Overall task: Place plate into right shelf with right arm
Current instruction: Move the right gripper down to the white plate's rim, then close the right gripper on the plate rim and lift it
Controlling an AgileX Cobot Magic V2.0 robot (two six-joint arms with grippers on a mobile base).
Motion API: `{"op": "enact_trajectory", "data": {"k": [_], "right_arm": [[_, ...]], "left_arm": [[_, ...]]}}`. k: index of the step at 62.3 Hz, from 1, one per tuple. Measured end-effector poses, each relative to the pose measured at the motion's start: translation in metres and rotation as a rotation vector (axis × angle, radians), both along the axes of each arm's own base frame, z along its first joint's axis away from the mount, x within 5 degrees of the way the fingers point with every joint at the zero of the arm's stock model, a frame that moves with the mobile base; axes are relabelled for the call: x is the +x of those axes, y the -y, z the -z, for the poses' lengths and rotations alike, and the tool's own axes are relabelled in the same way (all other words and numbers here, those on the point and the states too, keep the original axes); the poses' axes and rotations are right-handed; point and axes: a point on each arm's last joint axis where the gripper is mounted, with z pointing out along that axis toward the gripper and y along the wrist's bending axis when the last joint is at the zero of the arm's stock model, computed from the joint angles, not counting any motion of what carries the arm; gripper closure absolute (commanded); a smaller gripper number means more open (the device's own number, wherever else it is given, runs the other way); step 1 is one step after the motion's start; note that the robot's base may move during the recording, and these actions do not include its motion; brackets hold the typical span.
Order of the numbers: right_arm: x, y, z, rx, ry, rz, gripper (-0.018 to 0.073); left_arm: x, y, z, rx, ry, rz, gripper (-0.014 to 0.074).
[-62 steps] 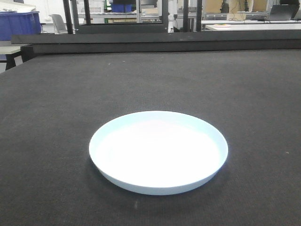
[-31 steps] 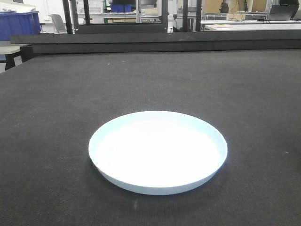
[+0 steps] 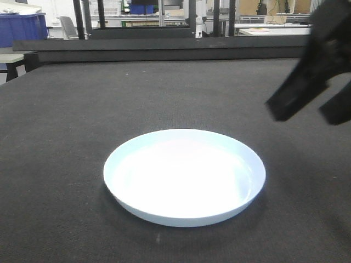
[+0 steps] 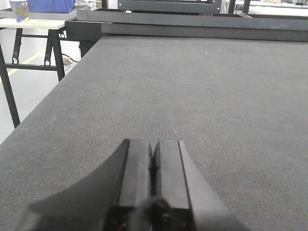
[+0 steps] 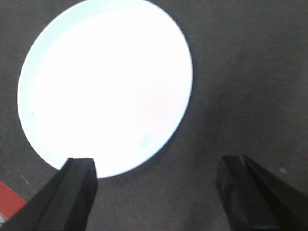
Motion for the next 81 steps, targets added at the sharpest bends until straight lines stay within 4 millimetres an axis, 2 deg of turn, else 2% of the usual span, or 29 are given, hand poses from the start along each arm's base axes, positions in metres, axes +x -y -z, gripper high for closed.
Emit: {"op": "enact_trajectory", "data": {"k": [15, 27, 38, 52, 57, 81], "right_arm": [[0.046, -0.022, 0.015, -0.028, -0.079, -0.012, -0.0064], [0.066, -0.032, 0.035, -0.058, -0.182, -0.035, -0.0064], [0.069, -0.035, 0.053, -0.083, -0.269, -0.052, -0.0031], [0.07, -0.035, 0.055, -0.086, -0.277, -0.055, 0.0178], [0.07, -0.035, 0.056, -0.086, -0.279, -0.055, 0.0227], [0.073, -0.037, 0.065, -0.097, -0.312, -0.057, 0.0265]], "left_arm": [[0.0, 0.0, 0.0, 0.0, 0.0, 0.0, 0.0643], [0.0, 0.0, 0.0, 0.0, 0.0, 0.0, 0.0643], [0.0, 0.0, 0.0, 0.0, 0.0, 0.0, 0.0643], [0.0, 0.0, 0.0, 0.0, 0.0, 0.0, 0.0643], [0.0, 0.0, 0.0, 0.0, 0.0, 0.0, 0.0643], [0.0, 0.0, 0.0, 0.0, 0.0, 0.0, 0.0643]]}}
